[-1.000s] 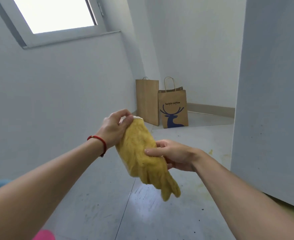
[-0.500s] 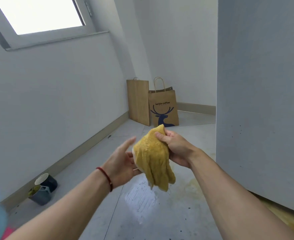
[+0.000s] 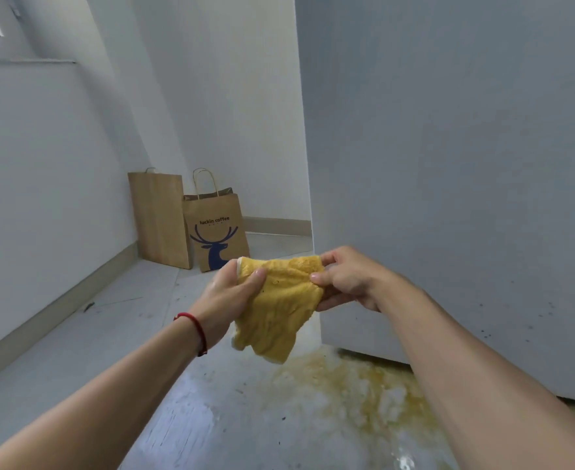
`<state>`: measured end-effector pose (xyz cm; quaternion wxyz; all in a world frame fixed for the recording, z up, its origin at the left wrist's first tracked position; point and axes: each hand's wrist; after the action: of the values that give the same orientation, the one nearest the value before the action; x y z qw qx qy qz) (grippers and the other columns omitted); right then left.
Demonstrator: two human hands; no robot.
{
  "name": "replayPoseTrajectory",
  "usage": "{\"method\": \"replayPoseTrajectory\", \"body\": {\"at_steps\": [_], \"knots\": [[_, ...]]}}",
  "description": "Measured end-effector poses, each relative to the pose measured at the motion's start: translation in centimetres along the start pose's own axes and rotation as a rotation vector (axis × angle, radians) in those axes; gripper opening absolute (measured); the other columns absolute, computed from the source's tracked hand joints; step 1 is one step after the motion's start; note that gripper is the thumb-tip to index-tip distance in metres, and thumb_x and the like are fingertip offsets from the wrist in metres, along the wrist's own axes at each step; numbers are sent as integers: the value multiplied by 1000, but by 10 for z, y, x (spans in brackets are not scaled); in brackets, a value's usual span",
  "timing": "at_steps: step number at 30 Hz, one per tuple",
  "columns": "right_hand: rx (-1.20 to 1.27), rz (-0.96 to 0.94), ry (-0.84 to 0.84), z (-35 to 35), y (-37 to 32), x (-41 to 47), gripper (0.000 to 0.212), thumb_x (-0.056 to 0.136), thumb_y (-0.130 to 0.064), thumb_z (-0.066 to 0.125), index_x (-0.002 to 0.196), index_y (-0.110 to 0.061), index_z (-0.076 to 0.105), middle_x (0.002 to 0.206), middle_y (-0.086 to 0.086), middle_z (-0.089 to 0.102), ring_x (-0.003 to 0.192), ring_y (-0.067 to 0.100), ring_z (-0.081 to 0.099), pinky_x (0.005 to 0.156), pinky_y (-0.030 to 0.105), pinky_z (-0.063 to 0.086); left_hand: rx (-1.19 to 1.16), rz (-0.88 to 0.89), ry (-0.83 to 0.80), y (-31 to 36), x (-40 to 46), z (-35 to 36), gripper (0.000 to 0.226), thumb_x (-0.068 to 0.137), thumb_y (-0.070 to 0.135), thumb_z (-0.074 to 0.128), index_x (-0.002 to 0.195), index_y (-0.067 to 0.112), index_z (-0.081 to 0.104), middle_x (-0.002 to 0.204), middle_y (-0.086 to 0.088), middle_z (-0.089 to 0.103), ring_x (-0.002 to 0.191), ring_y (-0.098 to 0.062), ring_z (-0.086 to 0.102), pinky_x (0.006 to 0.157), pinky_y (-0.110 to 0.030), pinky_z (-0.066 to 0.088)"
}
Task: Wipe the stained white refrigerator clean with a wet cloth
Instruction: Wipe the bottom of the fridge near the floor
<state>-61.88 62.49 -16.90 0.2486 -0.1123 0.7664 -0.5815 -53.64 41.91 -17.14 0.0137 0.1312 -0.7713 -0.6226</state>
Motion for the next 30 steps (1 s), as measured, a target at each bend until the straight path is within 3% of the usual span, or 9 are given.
{"method": "replayPoseTrajectory", "body": {"at_steps": [5, 9, 13, 16, 18, 20, 23, 26, 30], "knots": [[53, -147, 170, -29, -2, -41, 23, 112, -19, 40, 121, -23, 60, 97, 3, 72, 79, 16, 71, 62, 32, 59, -457, -111, -301, 27, -2, 27, 34, 109, 33, 41, 133, 17, 59, 130, -10, 69, 117, -32, 68, 98, -60, 52], [-119, -179, 404, -40, 11, -42, 25, 111, -26, 32, 120, -28, 55, 114, 2, 67, 101, 18, 66, 90, 42, 58, -202, -25, -281, 46, -2, 58, 30, 108, 41, 40, 127, 23, 54, 125, -7, 66, 111, -32, 68, 85, -60, 59], [-455, -238, 517, -48, 7, -42, 15, 112, -28, 37, 106, -21, 50, 87, -1, 57, 71, 14, 52, 62, 32, 42, 163, 352, 24, 60, -2, 84, 29, 108, 43, 36, 111, 15, 44, 103, -5, 62, 92, -23, 64, 77, -48, 59], [-379, -333, 511, -60, 0, -46, 11, 107, -31, 51, 108, -22, 57, 89, 4, 69, 73, 26, 63, 70, 48, 54, 137, 442, 166, 56, 1, 83, 26, 107, 39, 45, 104, 13, 48, 93, -4, 62, 84, -22, 63, 71, -44, 56], [-222, -332, 472, -67, -5, -55, 21, 103, -34, 62, 121, -26, 53, 95, 9, 75, 79, 30, 72, 73, 49, 58, 92, 396, 177, 52, 2, 75, 23, 101, 42, 56, 108, 21, 53, 95, -1, 66, 84, -16, 68, 67, -37, 61], [-69, -336, 357, -71, -6, -63, 37, 101, -29, 67, 129, -27, 43, 92, 6, 77, 71, 21, 73, 63, 36, 58, 78, 377, 146, 50, 0, 68, 31, 95, 41, 66, 115, 25, 49, 89, -1, 71, 76, -12, 71, 58, -26, 58], [-34, -357, 190, -77, -4, -69, 38, 101, -23, 67, 134, -28, 50, 99, 11, 75, 80, 20, 69, 69, 33, 59, 6, 412, -60, 50, 5, 57, 36, 91, 31, 72, 122, 30, 53, 82, -6, 74, 75, -17, 72, 63, -26, 58], [-220, -263, 87, -85, 0, -68, 34, 93, -22, 77, 126, -24, 68, 112, 4, 73, 102, 19, 71, 90, 36, 61, 176, 393, -182, 58, 11, 44, 34, 86, 19, 80, 116, 30, 71, 95, 0, 77, 90, -15, 73, 83, -33, 62], [-639, -236, 279, -75, 0, -64, 14, 88, -25, 79, 100, -30, 73, 97, -6, 69, 92, 14, 66, 76, 30, 56, 666, 452, 20, 58, 14, 51, 28, 82, 28, 84, 109, 25, 77, 88, 8, 76, 84, -7, 71, 78, -26, 61]]}}
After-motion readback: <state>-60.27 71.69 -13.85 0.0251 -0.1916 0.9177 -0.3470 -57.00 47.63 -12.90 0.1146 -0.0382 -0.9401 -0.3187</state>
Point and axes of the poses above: each hand's wrist, its own x-axis towards the middle knuckle, its own z-axis out of the palm, y = z × x
